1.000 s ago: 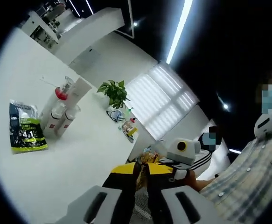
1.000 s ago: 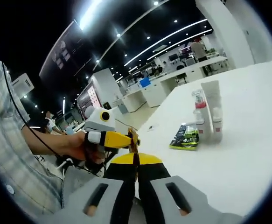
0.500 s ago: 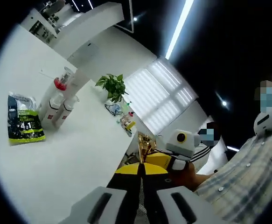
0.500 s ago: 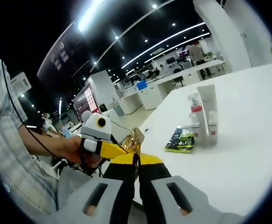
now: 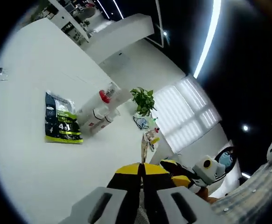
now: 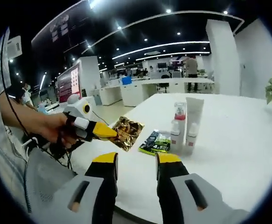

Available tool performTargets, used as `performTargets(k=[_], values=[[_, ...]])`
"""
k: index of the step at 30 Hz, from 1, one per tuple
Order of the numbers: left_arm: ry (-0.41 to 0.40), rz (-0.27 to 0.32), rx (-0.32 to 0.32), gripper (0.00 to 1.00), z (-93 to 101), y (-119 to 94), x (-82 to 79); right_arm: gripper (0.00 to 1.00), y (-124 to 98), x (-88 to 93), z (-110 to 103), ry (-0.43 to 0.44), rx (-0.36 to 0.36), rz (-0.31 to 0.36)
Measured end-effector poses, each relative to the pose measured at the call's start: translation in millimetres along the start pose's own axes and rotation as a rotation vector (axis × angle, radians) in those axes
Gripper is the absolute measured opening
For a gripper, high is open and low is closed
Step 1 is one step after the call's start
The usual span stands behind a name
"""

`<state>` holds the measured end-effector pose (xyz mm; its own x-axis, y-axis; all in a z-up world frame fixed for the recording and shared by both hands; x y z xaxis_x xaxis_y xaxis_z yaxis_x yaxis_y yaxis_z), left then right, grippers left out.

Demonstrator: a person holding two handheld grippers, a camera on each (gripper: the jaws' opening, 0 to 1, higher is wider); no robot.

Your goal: Arrange the skincare products in the storage area until every visible bottle or jar stands upright without overlapping.

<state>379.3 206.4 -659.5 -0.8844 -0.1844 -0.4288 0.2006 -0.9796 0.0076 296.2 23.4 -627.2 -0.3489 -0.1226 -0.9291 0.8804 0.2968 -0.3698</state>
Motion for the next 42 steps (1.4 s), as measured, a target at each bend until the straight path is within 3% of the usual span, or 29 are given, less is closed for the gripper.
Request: performTargets(k=[2,6,10,16,19,23,30,42], values=[[-0.006,0.019,-0.036,0.0,-7.9,-5,-11.0,0.34,0,0.8,2,-0.093,0.04,0.005],[-0.048,0.066,-0.098,0.0,-22.9,-14,-29.8,0.37,3,3.2,1,-0.158,0.082,0.018],[-0.067,0.094,-0.127,0.0,-39.1,-22,-47.0,0.46,9,4.4,-1,-0.156,0.087,0.023],[-0.125,0.118,-0.181,0.0,-64.7,-31,-60.5,0.45,9,5.2,1,-0.119,0.085,0.014],[-0.143,0.124,-0.207,0.0,-78.3,-35,-66.2,0.46,10,8.2,-3,-0.147,0.079,0.004],[-0.205,0.139,-0.263,0.0,-99.2,-40,-68.2,0.46,12,10.6,-4,-0.166,0.08,-0.015],[-0.239,0.13,-0.291,0.0,-117.6,-35,-74.0,0.46,14,13.2,-2,-0.152,0.081,-0.041],[-0.291,0.098,-0.397,0.0,-141.4,-37,-64.2,0.46,17,16.7,1,-0.141,0.083,-0.07]])
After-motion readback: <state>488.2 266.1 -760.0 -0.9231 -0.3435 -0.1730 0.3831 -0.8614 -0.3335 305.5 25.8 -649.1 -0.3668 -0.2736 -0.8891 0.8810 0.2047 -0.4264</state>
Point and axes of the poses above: the point that each gripper's makers call its tool centre point, and the gripper's own axes: y roughly forward along the fingers, z roughly to its right, x roughly out of its underside, the point moved 7 cm from there along -y, roughly backward along the fingers, and after that the axes turned 11 degrees about x, right-handed, at the moved point
